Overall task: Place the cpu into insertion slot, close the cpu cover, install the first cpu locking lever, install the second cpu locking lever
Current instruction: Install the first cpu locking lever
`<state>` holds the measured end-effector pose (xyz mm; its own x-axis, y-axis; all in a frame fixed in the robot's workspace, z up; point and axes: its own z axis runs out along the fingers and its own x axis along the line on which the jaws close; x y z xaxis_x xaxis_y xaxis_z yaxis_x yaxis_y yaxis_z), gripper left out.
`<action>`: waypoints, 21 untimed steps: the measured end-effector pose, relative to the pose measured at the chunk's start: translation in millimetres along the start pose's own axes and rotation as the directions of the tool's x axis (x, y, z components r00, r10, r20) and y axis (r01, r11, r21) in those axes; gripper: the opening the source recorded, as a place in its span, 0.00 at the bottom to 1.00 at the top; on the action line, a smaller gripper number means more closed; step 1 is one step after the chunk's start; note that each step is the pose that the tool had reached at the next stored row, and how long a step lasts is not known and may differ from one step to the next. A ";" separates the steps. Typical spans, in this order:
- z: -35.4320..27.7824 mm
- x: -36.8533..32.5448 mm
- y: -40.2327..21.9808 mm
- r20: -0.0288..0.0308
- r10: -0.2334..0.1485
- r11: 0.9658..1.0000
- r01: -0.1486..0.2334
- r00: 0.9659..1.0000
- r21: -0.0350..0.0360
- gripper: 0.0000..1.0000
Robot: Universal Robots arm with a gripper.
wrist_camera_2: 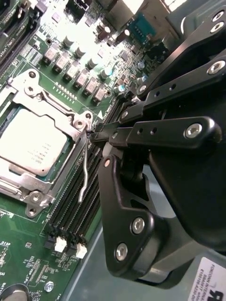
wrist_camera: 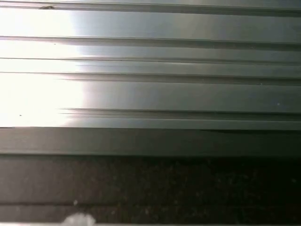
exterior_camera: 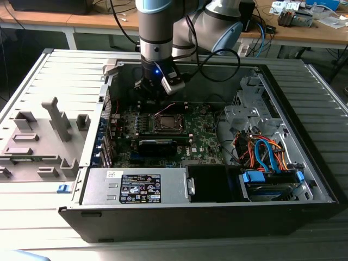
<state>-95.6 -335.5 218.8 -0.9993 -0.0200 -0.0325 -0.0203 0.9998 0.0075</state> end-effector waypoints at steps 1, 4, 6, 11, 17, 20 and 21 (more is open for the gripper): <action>0.5 -0.3 0.0 0.000 -0.002 1.000 0.002 1.000 0.000 0.11; 2.5 -1.5 0.0 0.000 -0.009 1.000 0.009 1.000 0.002 0.11; 3.6 -2.6 -0.1 0.000 -0.013 1.000 0.013 1.000 0.002 0.11; 7.0 -7.1 -0.2 -0.001 -0.033 0.999 0.033 0.999 0.003 0.11; 10.9 -19.4 -0.5 -0.001 -0.049 0.999 0.049 0.999 0.006 0.11; 12.5 -24.6 -0.6 -0.001 -0.050 0.999 0.050 0.999 0.007 0.11; 13.1 -26.0 -0.6 -0.001 -0.050 0.999 0.050 0.999 0.007 0.11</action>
<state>-69.2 -335.5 206.5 -0.9970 -0.0698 -0.0320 -0.0698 0.9976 -0.0011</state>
